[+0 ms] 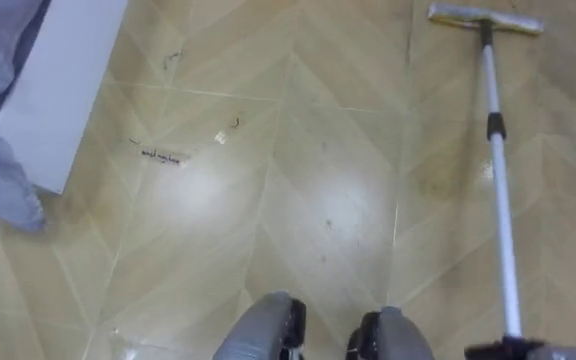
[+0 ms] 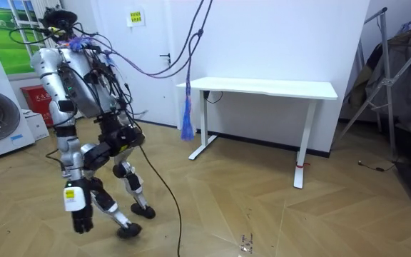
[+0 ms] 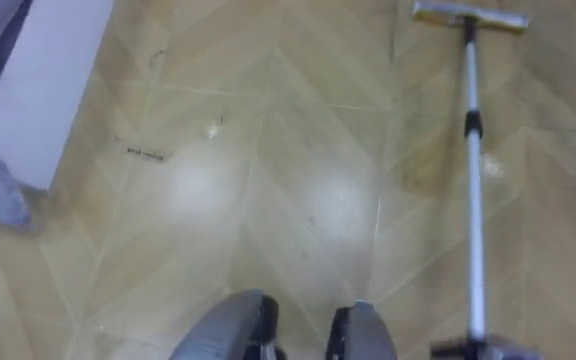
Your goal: Mop floor
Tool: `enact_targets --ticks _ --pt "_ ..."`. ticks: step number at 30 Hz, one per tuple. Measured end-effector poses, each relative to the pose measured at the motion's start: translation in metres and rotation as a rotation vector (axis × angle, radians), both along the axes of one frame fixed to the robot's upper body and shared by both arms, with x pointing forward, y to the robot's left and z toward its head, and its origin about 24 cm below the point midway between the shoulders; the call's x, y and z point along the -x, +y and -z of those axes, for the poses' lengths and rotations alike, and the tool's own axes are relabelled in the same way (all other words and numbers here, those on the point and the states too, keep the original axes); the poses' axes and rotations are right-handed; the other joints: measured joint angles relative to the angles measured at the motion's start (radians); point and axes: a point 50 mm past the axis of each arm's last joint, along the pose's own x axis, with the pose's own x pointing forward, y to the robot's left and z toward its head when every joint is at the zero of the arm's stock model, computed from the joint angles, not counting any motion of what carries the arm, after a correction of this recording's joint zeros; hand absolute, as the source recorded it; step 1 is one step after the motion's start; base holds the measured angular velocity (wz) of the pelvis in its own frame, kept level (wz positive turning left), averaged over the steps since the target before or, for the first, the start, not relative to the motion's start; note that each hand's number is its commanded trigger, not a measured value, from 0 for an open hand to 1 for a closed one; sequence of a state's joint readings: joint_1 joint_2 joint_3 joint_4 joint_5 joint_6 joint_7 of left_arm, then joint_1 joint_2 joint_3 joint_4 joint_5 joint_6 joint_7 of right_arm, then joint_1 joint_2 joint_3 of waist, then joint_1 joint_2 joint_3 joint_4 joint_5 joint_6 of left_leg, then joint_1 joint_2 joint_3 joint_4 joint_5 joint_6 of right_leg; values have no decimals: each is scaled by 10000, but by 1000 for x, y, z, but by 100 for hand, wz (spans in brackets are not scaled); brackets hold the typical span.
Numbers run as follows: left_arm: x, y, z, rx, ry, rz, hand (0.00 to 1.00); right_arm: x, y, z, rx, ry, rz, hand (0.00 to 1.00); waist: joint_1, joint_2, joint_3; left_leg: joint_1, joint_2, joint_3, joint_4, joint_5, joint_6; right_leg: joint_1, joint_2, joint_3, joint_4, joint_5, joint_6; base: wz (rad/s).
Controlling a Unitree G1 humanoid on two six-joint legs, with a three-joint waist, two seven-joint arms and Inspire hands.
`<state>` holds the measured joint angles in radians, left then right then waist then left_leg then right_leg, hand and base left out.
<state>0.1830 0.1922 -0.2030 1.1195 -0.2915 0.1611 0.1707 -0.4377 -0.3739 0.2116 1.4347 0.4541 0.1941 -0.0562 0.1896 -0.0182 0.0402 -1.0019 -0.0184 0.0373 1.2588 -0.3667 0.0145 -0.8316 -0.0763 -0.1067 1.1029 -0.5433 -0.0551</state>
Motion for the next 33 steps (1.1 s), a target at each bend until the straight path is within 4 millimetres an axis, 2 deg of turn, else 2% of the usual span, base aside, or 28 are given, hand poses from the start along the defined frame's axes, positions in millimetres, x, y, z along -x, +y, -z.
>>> enact_targets --ticks 1,2,3,4,5,6,8,9,11,13,14,16,17,18,19,20,21,22,24,25,26,27,28,29,30,31,32,33 --pt "4 0 0 117 70 73 0 -2 -1 -2 -245 -267 150 100 59 -3 -13 -93 111 -157 -1489 37 18 367 -43 -186 -236 -151 115 39" --pt "4 1 0 194 79 138 0 1 -2 0 -400 -277 290 100 43 -8 -18 -59 158 -213 -2224 137 303 566 -131 -259 -337 -267 211 56" --pt "11 2 0 314 302 127 0 16 -3 7 -687 -53 638 100 -30 9 -85 30 91 36 -2453 303 490 916 -326 -235 -486 -495 421 90" --pt "6 2 0 435 180 185 0 41 -8 17 -866 376 1136 100 -185 72 -130 298 -70 208 -2558 111 835 1183 -326 152 -529 -590 598 98" --pt "3 2 -1 466 89 267 0 57 -11 22 -880 756 1382 100 -197 105 -136 432 -137 326 -2582 12 962 1243 -329 363 -376 -531 692 91" --pt "-3 1 -1 469 -67 575 0 89 -15 30 -798 1604 1754 100 -194 210 -149 715 -158 677 -2576 -241 1215 1202 -344 758 202 -203 946 59" --pt "-12 0 -2 493 -446 911 0 144 -18 40 -563 2939 2140 100 -294 461 -272 1011 -495 731 -2558 -604 1414 886 -527 944 1316 725 1037 40" --pt "-15 0 -3 462 -677 902 0 177 -16 44 -436 3745 2387 100 -424 692 -385 1178 -627 641 -2557 -841 1517 549 -507 1131 2059 1560 1049 12" --pt "-18 3 -4 348 -894 944 0 208 -7 49 -433 4497 2596 100 -544 1005 -376 1477 -661 555 -2612 -1106 1564 -198 -228 1281 2482 1636 1001 -19" --pt "-16 1 -3 375 -842 900 0 223 9 55 -609 5024 2360 100 -812 1109 -341 2011 -698 454 -3023 -1268 1528 -1298 263 1162 1286 1491 999 -62" --pt "-16 -1 -3 418 -840 888 0 223 13 57 -655 5079 2302 100 -850 1138 -329 2174 -770 297 -3132 -1288 1493 -1394 330 991 695 1518 951 -65" --pt "-11 -8 -1 610 -608 784 0 210 23 61 -777 5085 1923 100 -954 1068 -278 2933 -1105 -464 -3479 -1446 1318 -1223 598 585 -1773 1815 483 -55" --pt "-9 -10 0 628 -516 758 0 205 23 61 -777 5065 1825 100 -984 1054 -275 3085 -1196 -618 -3481 -1545 1290 -1105 634 560 -2089 1948 334 -33" --pt "-8 -11 0 638 -415 697 0 192 21 60 -639 4966 1728 100 -1007 1093 -289 3216 -1228 -764 -3253 -1776 1122 -919 546 360 -2057 2046 131 -15" --pt "-7 -10 0 567 -412 532 0 172 17 57 -446 4732 1625 100 -991 1008 -246 3074 -1223 -626 -2484 -1687 702 -788 196 80 -1718 1937 39 -10" --pt "-6 -9 0 477 -366 484 0 160 15 55 -352 4586 1594 100 -950 933 -230 2858 -1152 -431 -1846 -1476 324 -765 62 0 -1502 1857 12 -13" --pt "-3 -9 0 350 -248 252 0 130 9 48 -168 4032 1455 100 -816 754 -215 2267 -948 -16 -438 -673 -431 -784 -103 -57 -1025 1583 -40 -16" --pt "-2 -9 0 311 -219 28 0 98 4 39 14 3196 1270 100 -632 559 -174 1634 -811 274 767 513 -556 -795 -223 -63 -635 1263 -94 -12" --pt "0 -7 0 189 -173 115 0 53 0 24 64 1761 968 100 -442 242 -170 713 -580 515 1941 2057 -545 -759 -269 -13 -344 932 -109 22" --pt "1 -2 -2 70 -140 332 0 29 1 15 -59 827 915 100 -356 2 -37 242 -287 591 1944 1697 -222 -632 -266 -30 -199 747 -239 34" --pt "2 0 -2 26 -110 401 0 20 2 11 -137 450 888 100 -240 -72 4 85 -109 593 1643 1435 -101 -537 -251 -63 -185 657 -253 28" --pt "8 2 -3 62 -1 427 0 8 3 6 -339 -147 866 100 -67 -198 37 -84 76 554 360 993 18 -276 -241 -164 -267 501 -144 24" --pt "14 2 -3 155 188 657 0 7 4 6 -509 -324 929 100 -61 -182 -5 32 142 380 -1497 916 47 121 -266 -334 -465 310 -52 26" --pt "15 2 -3 223 264 799 0 10 4 8 -601 -269 1002 100 -61 -170 -8 170 163 370 -2424 945 34 337 -272 -396 -580 208 17 34" --pt "21 2 -3 368 451 826 0 25 3 15 -801 -9 1213 100 -72 -172 -3 356 219 462 -3331 968 442 803 -375 -511 -796 -41 146 43" --pt "20 2 -3 500 465 767 0 49 0 24 -888 498 1408 100 -193 -42 -91 601 176 589 -3412 768 749 1243 -462 -554 -1085 -119 307 55" --pt "18 1 -2 578 401 777 0 63 -2 28 -862 820 1526 100 -265 14 -142 723 138 628 -3399 617 905 1426 -439 -465 -1154 -156 395 67" --pt "9 -2 -2 663 174 856 0 94 -9 35 -675 1610 1813 100 -315 191 -143 952 -51 660 -3302 310 1103 1464 -430 -44 -733 -44 554 54"
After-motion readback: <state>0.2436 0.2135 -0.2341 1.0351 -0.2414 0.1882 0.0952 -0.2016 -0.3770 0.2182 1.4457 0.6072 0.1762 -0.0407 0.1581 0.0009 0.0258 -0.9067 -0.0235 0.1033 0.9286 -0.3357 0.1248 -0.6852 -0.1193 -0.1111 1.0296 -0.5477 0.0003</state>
